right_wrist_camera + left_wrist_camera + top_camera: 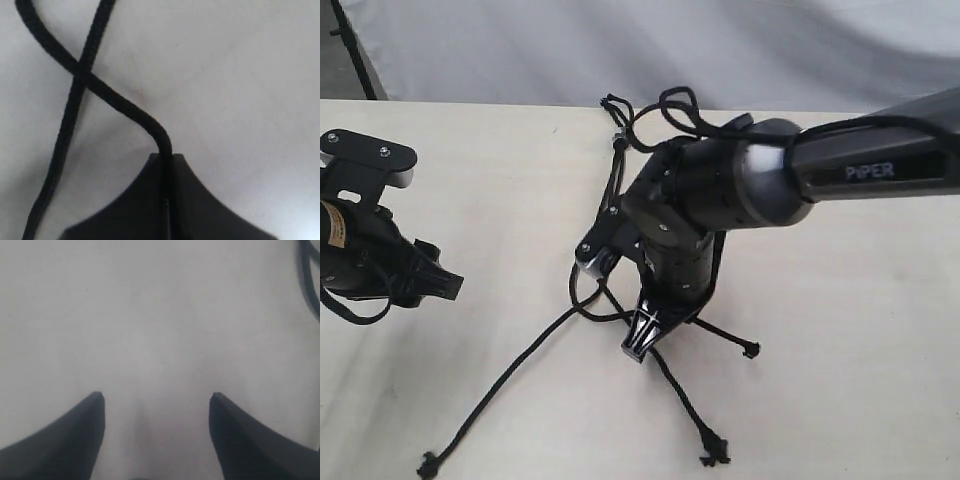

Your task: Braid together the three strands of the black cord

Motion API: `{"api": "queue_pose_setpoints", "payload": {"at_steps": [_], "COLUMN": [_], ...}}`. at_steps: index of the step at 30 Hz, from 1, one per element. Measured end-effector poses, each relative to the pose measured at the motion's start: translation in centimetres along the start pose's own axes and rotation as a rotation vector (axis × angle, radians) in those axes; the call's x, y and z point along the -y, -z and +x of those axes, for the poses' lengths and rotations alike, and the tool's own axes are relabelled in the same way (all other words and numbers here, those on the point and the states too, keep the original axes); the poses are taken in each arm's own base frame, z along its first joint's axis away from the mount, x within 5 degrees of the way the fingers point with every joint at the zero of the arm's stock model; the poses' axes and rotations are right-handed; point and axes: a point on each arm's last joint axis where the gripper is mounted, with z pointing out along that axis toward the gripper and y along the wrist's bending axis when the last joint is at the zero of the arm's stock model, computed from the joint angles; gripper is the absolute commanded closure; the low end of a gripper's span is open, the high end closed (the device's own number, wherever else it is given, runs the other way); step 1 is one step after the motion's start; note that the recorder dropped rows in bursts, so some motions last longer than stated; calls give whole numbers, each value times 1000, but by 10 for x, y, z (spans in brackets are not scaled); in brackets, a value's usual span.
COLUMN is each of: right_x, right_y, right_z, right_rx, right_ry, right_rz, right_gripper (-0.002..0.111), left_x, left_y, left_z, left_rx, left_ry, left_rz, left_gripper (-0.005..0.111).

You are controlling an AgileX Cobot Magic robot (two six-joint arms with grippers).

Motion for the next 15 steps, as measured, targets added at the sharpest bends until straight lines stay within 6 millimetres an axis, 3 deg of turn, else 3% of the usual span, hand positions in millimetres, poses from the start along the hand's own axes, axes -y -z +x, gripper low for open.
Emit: {"api": "queue_pose_setpoints", "payload": {"at_steps": [2,6,12,15], "right_x": [-4,-17,-92,-89], "right_y": [-15,-13,20,37], "right_z": [2,4,19,16], "right_rx": [-45,-73,-32,51], "right_ry": [0,46,303,300], "right_rz": [-17,-63,-229,-229], "right_gripper": [108,108,108,108], "left_x": [0,0,0,0], "left_y": [0,0,1,1], "left_z": [0,0,-1,-1], "left_rx": [0,0,9,9], "left_ry": [0,0,0,0], "left_rz": [0,0,1,1], "left_gripper": [48,48,48,48]}}
